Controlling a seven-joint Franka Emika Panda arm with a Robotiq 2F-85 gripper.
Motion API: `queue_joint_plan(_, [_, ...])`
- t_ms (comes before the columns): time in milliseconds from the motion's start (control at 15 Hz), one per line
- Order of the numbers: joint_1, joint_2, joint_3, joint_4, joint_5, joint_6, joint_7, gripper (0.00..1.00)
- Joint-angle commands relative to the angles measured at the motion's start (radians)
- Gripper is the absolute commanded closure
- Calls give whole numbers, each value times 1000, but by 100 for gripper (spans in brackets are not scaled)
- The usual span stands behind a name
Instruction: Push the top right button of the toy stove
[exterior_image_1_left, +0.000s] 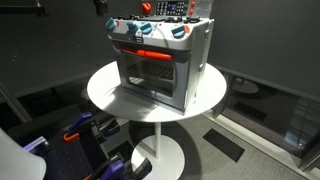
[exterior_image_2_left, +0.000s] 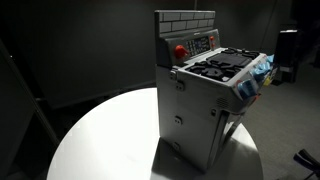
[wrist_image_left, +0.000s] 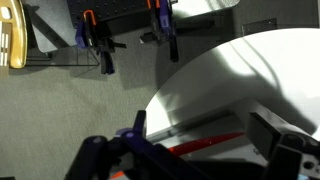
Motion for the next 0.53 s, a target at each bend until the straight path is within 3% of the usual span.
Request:
queue_joint_plan(0, [2,-32,-38,38,-3,27,-7,0])
queue_joint_plan(467, [-31,-41,-73,60,-18,230,19,0])
